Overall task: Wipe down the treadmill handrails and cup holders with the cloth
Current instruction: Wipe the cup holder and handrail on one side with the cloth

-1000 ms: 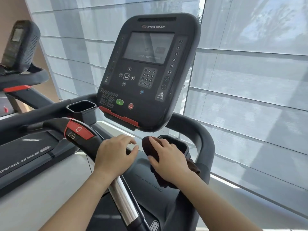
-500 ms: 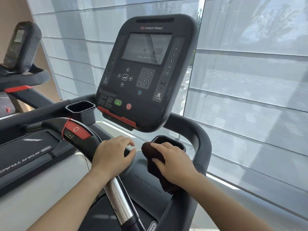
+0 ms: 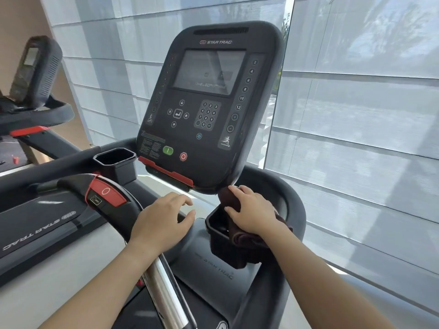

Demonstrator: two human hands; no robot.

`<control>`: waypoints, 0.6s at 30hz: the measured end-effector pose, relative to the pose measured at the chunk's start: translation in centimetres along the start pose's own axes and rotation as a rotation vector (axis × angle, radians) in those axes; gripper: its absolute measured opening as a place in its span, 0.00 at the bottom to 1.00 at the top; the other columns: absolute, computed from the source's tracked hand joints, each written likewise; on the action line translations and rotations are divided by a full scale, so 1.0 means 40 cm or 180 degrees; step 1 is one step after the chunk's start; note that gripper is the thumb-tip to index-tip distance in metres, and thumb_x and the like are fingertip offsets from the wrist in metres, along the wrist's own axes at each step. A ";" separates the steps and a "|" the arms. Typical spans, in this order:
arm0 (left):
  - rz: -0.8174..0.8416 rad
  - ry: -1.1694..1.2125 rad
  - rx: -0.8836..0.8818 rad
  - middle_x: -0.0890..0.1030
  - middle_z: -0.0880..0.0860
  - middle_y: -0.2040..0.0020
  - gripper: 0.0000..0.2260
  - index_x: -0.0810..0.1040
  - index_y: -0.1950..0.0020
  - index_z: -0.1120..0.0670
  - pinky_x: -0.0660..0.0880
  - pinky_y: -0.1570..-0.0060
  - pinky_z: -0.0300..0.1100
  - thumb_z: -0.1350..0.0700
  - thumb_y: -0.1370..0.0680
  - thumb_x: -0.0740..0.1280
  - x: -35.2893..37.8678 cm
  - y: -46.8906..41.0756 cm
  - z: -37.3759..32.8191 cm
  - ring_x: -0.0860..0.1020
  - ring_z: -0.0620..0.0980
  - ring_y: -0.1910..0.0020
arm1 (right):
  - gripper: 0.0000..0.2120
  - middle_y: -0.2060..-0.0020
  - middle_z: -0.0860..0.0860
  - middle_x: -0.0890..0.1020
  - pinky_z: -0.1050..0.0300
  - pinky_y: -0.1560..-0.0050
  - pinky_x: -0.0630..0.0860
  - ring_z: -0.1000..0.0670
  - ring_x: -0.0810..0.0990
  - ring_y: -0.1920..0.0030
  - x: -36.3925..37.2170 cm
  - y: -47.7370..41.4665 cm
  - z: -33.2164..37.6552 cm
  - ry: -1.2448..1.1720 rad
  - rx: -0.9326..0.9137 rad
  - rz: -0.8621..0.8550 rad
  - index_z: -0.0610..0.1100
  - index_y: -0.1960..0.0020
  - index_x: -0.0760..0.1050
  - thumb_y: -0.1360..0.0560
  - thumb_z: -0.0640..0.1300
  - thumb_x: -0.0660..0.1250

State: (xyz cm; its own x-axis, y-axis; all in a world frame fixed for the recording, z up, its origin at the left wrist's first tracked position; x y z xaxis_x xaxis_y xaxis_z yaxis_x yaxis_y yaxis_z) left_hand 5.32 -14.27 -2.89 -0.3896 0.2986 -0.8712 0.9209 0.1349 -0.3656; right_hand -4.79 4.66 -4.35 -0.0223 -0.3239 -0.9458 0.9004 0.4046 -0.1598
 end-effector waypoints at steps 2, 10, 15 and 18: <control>-0.0014 -0.0004 0.0009 0.77 0.41 0.43 0.11 0.74 0.45 0.44 0.68 0.60 0.37 0.44 0.25 0.60 0.000 0.002 -0.002 0.76 0.44 0.48 | 0.26 0.31 0.53 0.69 0.45 0.40 0.71 0.44 0.70 0.36 -0.006 0.004 -0.007 -0.0094 -0.0058 -0.0011 0.58 0.29 0.61 0.24 0.57 0.61; -0.0046 0.0032 0.0064 0.78 0.43 0.44 0.11 0.74 0.45 0.45 0.69 0.60 0.36 0.45 0.24 0.59 0.000 0.009 0.001 0.77 0.44 0.50 | 0.19 0.34 0.55 0.72 0.49 0.44 0.72 0.45 0.72 0.40 -0.001 0.028 -0.014 -0.0176 0.0115 -0.0364 0.57 0.32 0.68 0.23 0.52 0.60; -0.0047 0.0041 0.0049 0.78 0.43 0.45 0.11 0.74 0.45 0.46 0.70 0.60 0.37 0.46 0.24 0.59 -0.005 0.011 -0.002 0.76 0.44 0.51 | 0.19 0.34 0.53 0.71 0.47 0.43 0.71 0.44 0.71 0.39 0.003 0.034 0.003 -0.0018 0.0110 -0.0358 0.56 0.31 0.67 0.22 0.52 0.60; -0.0053 0.0052 0.0050 0.78 0.44 0.44 0.11 0.75 0.44 0.46 0.70 0.60 0.37 0.46 0.24 0.59 -0.005 0.011 -0.002 0.77 0.44 0.51 | 0.19 0.33 0.53 0.71 0.47 0.40 0.70 0.43 0.70 0.38 -0.015 0.074 -0.007 -0.0012 0.0020 -0.0277 0.55 0.31 0.67 0.22 0.51 0.60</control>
State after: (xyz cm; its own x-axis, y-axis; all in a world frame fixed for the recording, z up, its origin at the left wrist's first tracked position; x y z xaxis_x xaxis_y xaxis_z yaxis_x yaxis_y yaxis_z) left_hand 5.79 -14.19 -2.87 -0.4048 0.3118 -0.8596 0.9143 0.1253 -0.3852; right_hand -2.22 6.29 -4.35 -0.0991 -0.3607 -0.9274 0.8978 0.3694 -0.2396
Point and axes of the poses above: each hand's wrist, its own y-axis away from the middle knuckle, its own x-axis out of the palm, z = x × y, the point moved 1 cm from there along -y, towards the middle knuckle
